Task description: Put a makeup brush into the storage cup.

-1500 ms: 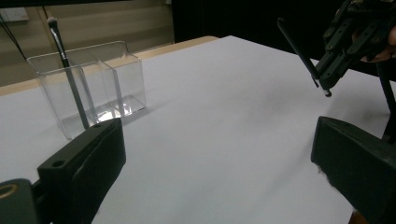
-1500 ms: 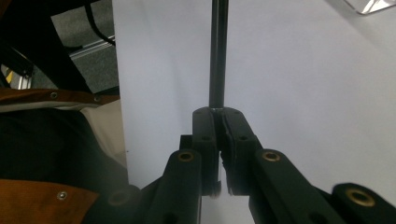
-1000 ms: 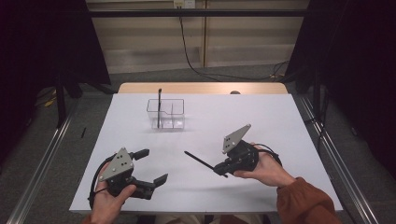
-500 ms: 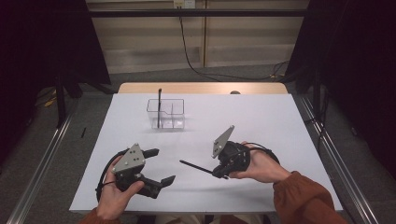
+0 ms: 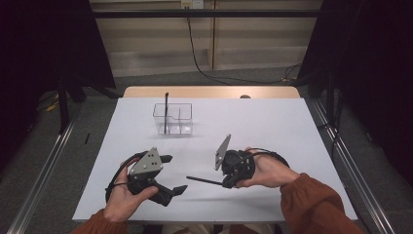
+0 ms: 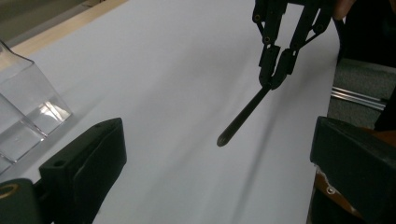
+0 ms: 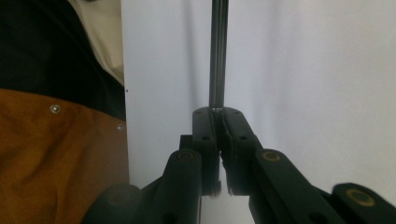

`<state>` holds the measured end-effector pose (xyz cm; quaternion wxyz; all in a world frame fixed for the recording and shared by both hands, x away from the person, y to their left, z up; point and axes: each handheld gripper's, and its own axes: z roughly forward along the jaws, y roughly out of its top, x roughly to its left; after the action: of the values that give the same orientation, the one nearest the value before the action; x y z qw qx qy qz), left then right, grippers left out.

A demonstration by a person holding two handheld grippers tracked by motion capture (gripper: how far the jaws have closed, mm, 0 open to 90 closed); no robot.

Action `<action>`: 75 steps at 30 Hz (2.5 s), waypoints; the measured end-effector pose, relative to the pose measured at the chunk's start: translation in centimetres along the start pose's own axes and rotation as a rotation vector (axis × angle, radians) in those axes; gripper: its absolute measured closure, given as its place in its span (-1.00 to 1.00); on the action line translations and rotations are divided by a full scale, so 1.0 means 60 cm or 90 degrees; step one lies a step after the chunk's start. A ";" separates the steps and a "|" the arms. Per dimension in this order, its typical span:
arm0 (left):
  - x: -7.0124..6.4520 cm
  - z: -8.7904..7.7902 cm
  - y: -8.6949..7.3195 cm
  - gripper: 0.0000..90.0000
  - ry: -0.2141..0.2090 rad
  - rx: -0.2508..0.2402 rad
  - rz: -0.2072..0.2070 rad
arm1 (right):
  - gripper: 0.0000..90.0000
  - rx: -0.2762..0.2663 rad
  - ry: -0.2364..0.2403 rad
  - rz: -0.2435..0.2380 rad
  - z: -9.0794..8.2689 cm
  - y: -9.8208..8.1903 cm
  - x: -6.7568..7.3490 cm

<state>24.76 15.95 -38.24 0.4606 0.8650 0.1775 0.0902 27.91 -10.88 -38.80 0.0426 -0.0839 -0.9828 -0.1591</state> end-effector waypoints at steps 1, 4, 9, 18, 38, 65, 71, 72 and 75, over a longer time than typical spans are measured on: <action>0.001 0.001 -0.001 -0.92 -0.001 0.006 0.001 | 0.88 0.008 0.003 0.000 0.000 0.002 0.001; 0.002 0.002 0.000 -0.91 -0.005 0.016 0.001 | 0.88 0.026 0.006 -0.012 0.001 0.006 0.002; 0.002 0.004 0.011 -0.90 -0.027 0.041 0.020 | 0.88 0.063 0.007 -0.025 0.009 0.014 0.003; 0.003 0.032 0.022 -0.86 -0.085 0.118 0.058 | 0.88 0.071 0.012 -0.038 0.011 0.024 0.001; 0.017 0.072 0.030 -0.81 -0.178 0.224 0.088 | 0.88 0.091 0.017 -0.058 0.007 0.036 -0.002; 0.016 0.110 0.032 0.30 -0.200 0.286 0.078 | 0.88 0.082 0.021 -0.070 0.013 0.044 0.003; 0.016 0.115 0.033 0.60 -0.210 0.293 0.081 | 0.88 0.071 0.027 -0.067 0.018 0.039 0.000; 0.016 0.116 0.033 0.62 -0.207 0.289 0.082 | 0.88 0.077 0.026 -0.070 0.018 0.039 -0.001; 0.016 0.120 0.033 0.76 -0.208 0.289 0.085 | 0.88 0.073 0.025 -0.069 0.020 0.039 0.001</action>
<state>28.38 9.80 -40.60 0.2704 0.9589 0.0591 -0.0619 28.23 -8.32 -39.22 0.0577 -0.0247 -0.9924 -0.1061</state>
